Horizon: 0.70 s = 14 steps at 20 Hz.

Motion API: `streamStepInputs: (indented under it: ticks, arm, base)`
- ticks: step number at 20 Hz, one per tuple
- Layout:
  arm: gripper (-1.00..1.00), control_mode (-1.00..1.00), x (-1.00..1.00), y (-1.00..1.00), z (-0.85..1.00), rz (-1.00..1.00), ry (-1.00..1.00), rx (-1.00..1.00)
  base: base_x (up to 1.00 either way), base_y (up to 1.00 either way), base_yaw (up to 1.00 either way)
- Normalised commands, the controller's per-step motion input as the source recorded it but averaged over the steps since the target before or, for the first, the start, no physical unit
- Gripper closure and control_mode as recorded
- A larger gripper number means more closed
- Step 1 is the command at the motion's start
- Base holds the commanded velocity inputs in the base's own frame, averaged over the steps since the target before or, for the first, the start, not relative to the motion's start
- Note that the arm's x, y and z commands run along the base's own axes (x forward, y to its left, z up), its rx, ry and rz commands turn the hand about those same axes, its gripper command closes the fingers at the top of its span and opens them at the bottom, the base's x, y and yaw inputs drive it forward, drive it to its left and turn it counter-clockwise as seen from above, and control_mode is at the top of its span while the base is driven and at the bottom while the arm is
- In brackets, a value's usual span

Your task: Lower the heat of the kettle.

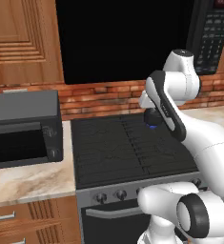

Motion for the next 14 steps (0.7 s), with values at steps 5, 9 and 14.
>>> streamStepInputs:
  ticks: [5, 9, 14]
  arm:
    - [-1.00, 1.00, -0.01, 0.00, 0.00, 0.00, 0.00, 0.00]
    - [-1.00, 1.00, 0.00, 0.00, 0.00, 0.00, 0.00, 0.00]
    - [-1.00, 1.00, 0.00, 0.00, 0.00, 0.00, 0.00, 0.00]
  base:
    - [-0.01, 0.23, 0.00]
    - [0.00, 0.69, 0.00]
    - [0.00, 0.54, 0.00]
